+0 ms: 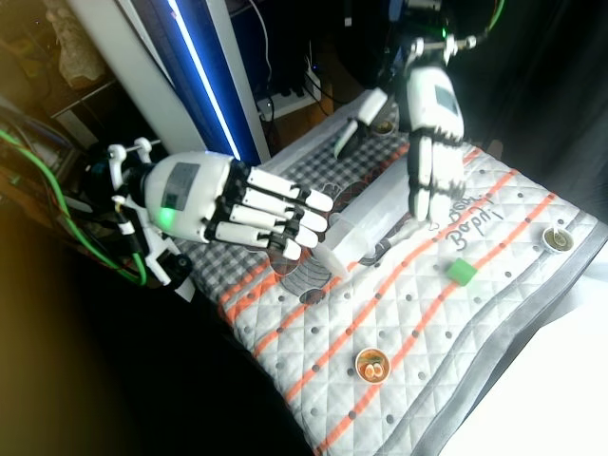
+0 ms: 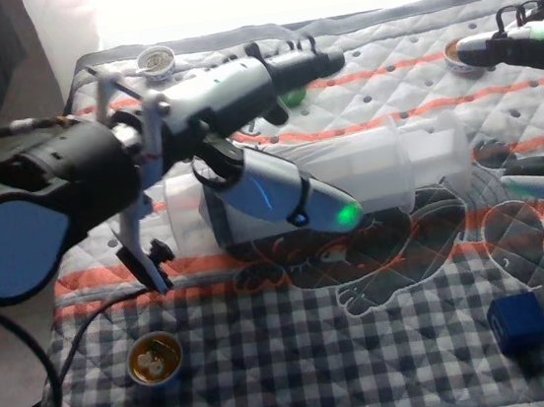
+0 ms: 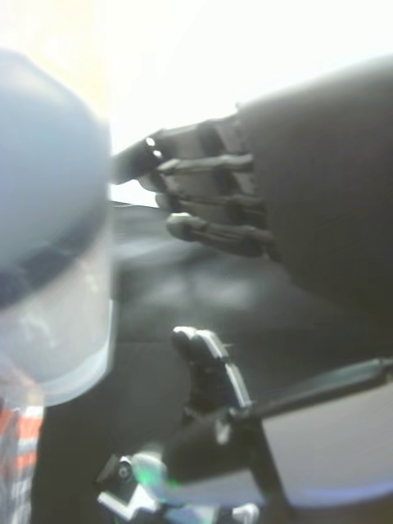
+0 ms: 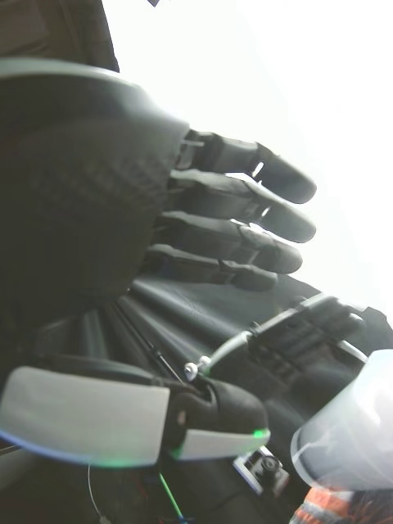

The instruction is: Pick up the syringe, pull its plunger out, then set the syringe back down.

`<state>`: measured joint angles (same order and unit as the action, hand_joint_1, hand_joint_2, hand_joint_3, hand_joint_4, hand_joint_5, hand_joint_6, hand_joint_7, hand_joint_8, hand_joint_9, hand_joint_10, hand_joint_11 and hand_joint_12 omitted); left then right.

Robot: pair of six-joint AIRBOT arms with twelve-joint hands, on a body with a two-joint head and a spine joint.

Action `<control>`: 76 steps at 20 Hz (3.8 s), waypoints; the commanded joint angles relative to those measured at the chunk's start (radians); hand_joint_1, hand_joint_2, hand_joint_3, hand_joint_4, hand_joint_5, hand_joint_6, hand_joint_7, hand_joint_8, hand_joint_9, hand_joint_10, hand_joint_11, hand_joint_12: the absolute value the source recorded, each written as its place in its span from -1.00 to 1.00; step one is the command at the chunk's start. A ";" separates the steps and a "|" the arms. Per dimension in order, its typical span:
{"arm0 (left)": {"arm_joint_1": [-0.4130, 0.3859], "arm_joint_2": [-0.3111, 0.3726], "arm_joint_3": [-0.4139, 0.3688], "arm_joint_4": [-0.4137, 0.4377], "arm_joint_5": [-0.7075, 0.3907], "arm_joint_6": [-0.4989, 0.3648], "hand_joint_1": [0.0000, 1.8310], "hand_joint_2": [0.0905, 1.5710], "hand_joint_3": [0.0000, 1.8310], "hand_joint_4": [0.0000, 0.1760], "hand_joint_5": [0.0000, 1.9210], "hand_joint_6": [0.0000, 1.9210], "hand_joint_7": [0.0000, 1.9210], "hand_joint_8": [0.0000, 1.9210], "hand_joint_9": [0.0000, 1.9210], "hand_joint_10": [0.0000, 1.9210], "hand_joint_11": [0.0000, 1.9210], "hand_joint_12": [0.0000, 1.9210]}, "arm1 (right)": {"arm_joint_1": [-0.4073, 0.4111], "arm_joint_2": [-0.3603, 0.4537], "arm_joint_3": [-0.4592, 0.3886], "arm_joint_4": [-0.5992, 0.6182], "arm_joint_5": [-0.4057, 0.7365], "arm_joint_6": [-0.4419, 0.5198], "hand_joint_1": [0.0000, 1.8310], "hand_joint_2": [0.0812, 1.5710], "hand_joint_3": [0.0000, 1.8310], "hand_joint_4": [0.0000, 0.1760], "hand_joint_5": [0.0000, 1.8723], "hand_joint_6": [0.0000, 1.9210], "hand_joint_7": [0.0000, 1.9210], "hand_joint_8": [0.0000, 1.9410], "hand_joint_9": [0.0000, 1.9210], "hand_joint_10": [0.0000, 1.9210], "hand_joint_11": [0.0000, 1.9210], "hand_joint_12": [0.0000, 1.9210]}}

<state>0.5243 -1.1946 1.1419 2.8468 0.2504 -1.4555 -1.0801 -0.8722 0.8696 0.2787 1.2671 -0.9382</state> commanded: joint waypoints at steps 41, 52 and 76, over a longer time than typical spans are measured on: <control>0.013 0.138 -0.131 0.030 0.292 -0.004 0.30 0.54 -1.00 -1.00 -0.06 0.30 -0.36 0.43 -0.74 0.40 -1.00 1.00 | 0.081 -0.080 0.071 -0.101 0.152 0.180 -0.10 -0.04 -1.00 -1.00 -0.84 -0.99 -0.86 -0.99 -0.81 -0.97 -1.00 0.02; 0.014 0.121 -0.124 0.033 0.286 -0.005 0.32 0.51 -1.00 -1.00 0.00 0.13 -0.34 0.47 -0.68 0.48 -0.85 0.98 | 0.118 -0.099 0.084 -0.131 0.146 0.180 0.30 0.44 -1.00 -0.74 -0.07 0.15 -0.06 0.18 -0.08 0.14 -0.24 0.60; 0.075 0.244 -0.178 -0.037 0.367 -0.005 0.27 0.61 -1.00 -1.00 -0.14 0.41 -0.47 0.57 -0.81 0.48 -1.00 0.96 | 0.081 -0.078 0.085 -0.078 0.174 0.180 0.31 0.46 -1.00 -0.99 -0.07 0.16 -0.07 0.28 -0.08 0.28 -0.25 0.58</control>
<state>0.6083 -0.9676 0.9543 2.8414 0.4461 -1.4364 -1.0012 -0.9638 0.9489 0.1547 1.3334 -0.7429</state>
